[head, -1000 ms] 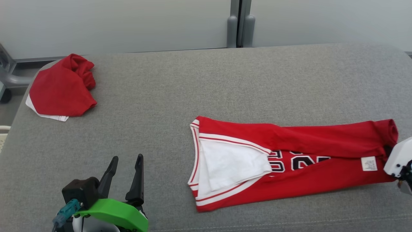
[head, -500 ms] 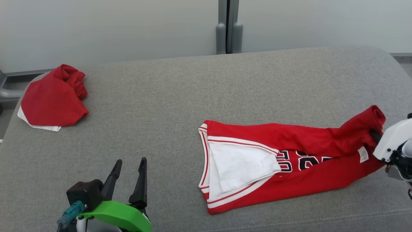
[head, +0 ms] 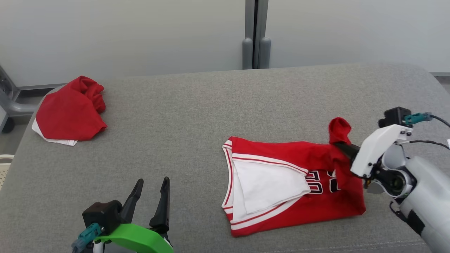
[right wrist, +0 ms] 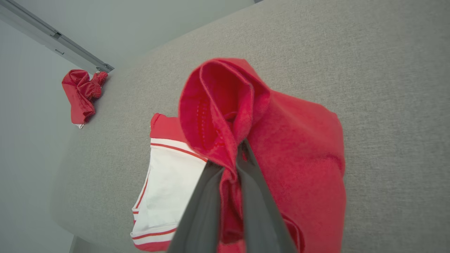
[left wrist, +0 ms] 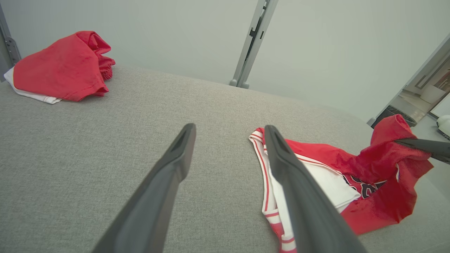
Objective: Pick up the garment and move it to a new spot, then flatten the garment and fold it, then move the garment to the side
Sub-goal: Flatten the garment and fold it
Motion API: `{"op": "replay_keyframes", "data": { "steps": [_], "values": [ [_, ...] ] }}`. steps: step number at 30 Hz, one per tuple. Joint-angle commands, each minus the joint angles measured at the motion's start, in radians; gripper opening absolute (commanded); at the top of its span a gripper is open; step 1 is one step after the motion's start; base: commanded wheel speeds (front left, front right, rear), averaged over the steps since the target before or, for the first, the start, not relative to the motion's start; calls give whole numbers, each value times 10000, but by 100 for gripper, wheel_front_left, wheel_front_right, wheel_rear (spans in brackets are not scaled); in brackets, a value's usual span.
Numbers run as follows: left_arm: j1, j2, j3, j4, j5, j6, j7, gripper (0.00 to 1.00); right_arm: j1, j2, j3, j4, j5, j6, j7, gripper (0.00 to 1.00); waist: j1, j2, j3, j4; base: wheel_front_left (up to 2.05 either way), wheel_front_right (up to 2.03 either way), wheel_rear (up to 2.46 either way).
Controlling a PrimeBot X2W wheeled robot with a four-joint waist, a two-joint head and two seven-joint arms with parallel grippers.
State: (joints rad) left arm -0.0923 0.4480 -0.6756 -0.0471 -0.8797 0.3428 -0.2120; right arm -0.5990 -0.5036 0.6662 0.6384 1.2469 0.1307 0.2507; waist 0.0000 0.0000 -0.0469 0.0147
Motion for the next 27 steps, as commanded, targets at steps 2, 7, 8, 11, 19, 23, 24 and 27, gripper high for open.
{"op": "replay_keyframes", "data": {
  "steps": [2,7,8,11,19,23,24,27],
  "values": [
    [1,-22,10,31,-47,-66,-33,100,129,371,-49,-166,-162,0,146,0,0,0,-76,189,0,0,0],
    [-149,-58,-74,67,30,-95,18,100,147,1419,-143,-44,-704,0,463,0,0,0,-138,613,0,0,0],
    [-177,-59,-95,68,44,-115,30,100,113,1628,-173,51,-853,0,476,0,0,0,-143,702,0,0,0],
    [-234,-69,-150,88,78,-168,41,100,-14,2268,-291,445,-1314,0,641,0,0,0,-130,982,0,0,0],
    [-459,-244,-295,193,150,-314,55,100,-760,3836,-950,2654,-2717,0,704,0,0,0,62,1728,0,0,0],
    [-553,-374,-339,333,143,-387,0,100,-1292,4261,-1146,4013,-3506,0,635,0,0,0,121,2027,0,0,0],
    [-556,-390,-335,354,136,-396,-12,100,-1377,4308,-1154,4241,-3651,0,645,0,0,0,122,2056,0,0,0],
    [-549,-431,-349,420,129,-428,-31,100,-1594,4427,-1142,4844,-3977,0,682,0,0,0,112,2122,0,0,0]
  ]
}}
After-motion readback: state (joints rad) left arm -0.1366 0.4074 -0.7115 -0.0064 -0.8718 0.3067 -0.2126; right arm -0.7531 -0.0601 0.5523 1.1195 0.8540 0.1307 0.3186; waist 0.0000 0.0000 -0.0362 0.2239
